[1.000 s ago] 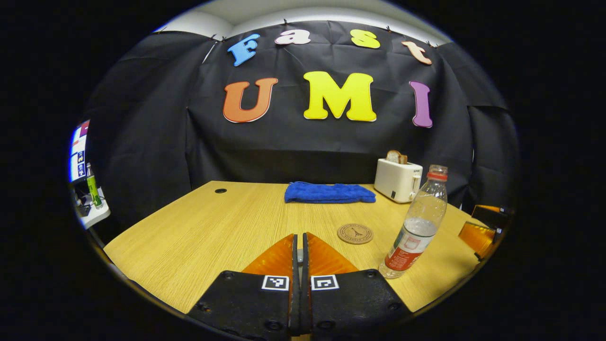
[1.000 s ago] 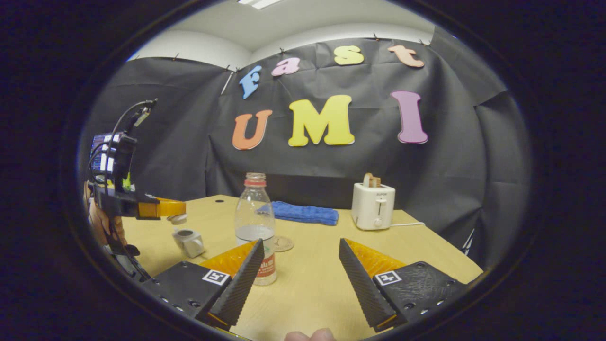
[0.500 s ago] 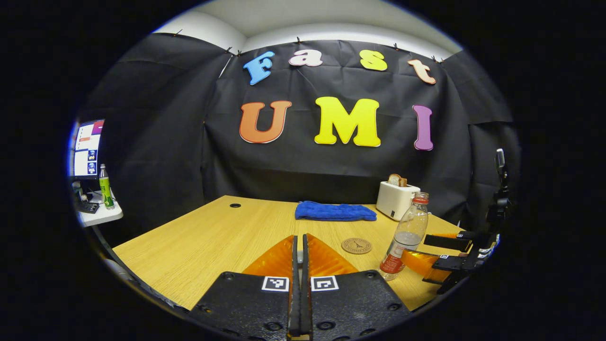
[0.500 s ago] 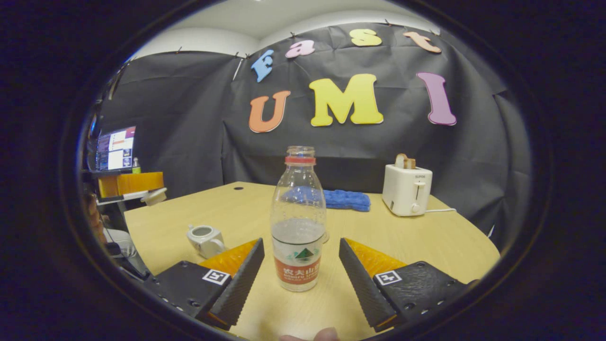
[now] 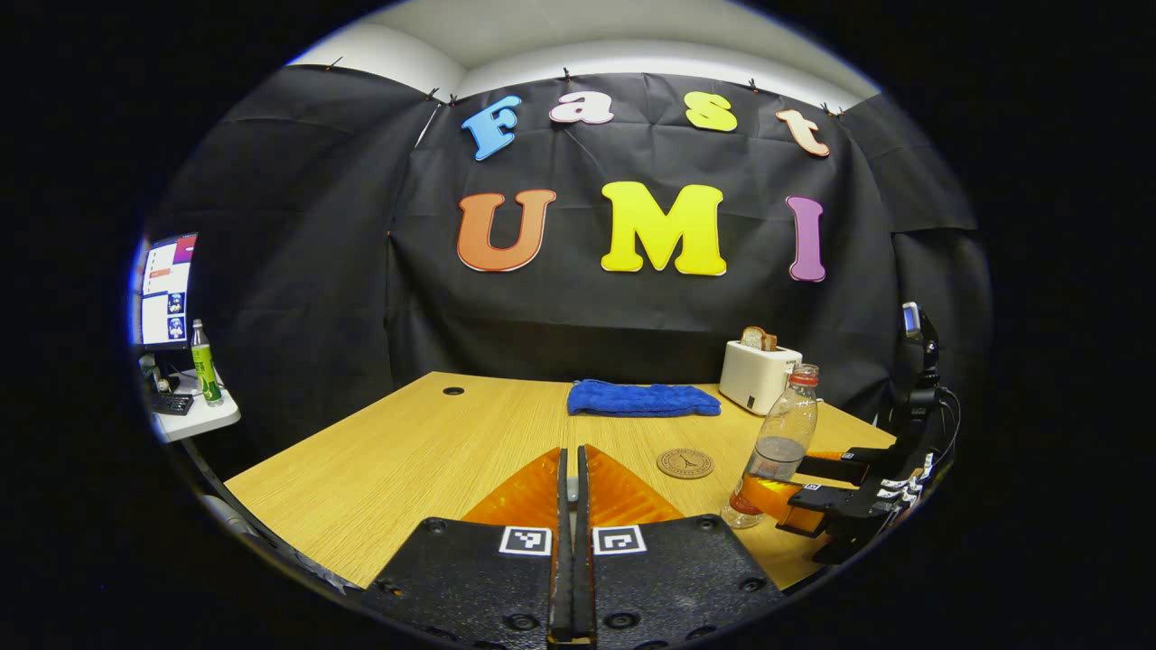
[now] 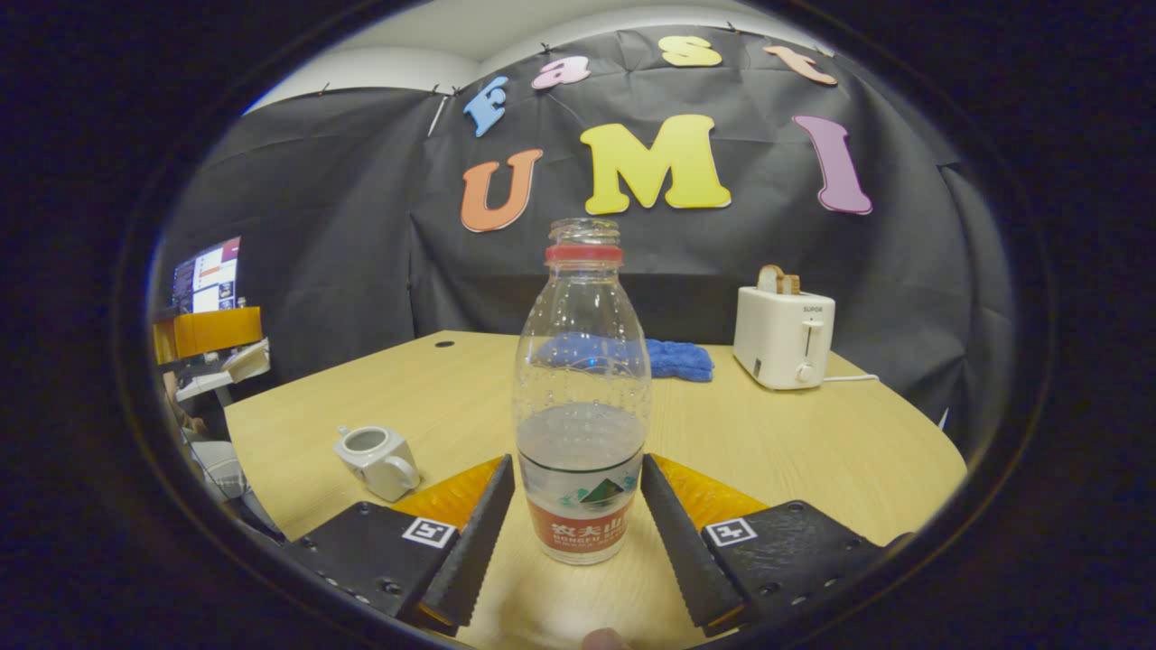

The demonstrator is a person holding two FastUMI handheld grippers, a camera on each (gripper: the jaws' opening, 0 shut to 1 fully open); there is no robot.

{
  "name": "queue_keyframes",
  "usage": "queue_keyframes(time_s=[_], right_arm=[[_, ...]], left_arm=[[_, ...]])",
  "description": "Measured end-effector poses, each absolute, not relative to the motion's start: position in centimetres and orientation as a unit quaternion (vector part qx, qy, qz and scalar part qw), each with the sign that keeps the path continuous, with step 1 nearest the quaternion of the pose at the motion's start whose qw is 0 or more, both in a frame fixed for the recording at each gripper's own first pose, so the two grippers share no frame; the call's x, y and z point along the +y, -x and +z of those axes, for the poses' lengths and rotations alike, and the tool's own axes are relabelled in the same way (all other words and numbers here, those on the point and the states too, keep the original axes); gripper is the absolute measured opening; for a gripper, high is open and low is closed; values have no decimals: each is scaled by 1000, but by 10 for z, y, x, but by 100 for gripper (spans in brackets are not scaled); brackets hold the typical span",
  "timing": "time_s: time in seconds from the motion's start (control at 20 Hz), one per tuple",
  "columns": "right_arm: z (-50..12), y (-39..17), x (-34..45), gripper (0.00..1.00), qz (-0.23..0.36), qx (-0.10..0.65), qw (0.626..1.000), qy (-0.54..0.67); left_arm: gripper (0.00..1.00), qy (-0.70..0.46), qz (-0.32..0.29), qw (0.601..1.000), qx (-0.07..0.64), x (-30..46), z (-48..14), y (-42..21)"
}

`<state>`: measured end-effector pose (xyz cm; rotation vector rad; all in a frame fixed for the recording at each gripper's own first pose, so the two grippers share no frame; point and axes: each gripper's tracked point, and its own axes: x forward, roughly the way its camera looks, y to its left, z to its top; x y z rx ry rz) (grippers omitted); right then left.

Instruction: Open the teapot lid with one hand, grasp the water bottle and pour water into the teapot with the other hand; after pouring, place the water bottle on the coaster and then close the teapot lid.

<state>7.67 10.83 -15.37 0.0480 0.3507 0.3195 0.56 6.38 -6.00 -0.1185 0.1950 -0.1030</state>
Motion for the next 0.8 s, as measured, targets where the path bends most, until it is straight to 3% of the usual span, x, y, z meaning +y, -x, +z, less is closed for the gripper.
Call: queue_keyframes(time_s=[0.15, 0.25, 0.5, 0.8], right_arm=[[-150, -77, 113, 74, 162, 171, 972, -15], [-144, -79, 116, 72, 166, 166, 972, 19], [-128, -92, 119, 72, 157, 141, 962, 174], [-124, -98, 139, 72, 158, 82, 911, 373]], left_arm=[[2, 61, -58, 992, 90, 66, -56, -5], [2, 62, -59, 993, 79, 70, -50, -5], [3, 65, -52, 994, 73, 86, -45, -1], [2, 59, -44, 995, 63, 107, -38, 5]])
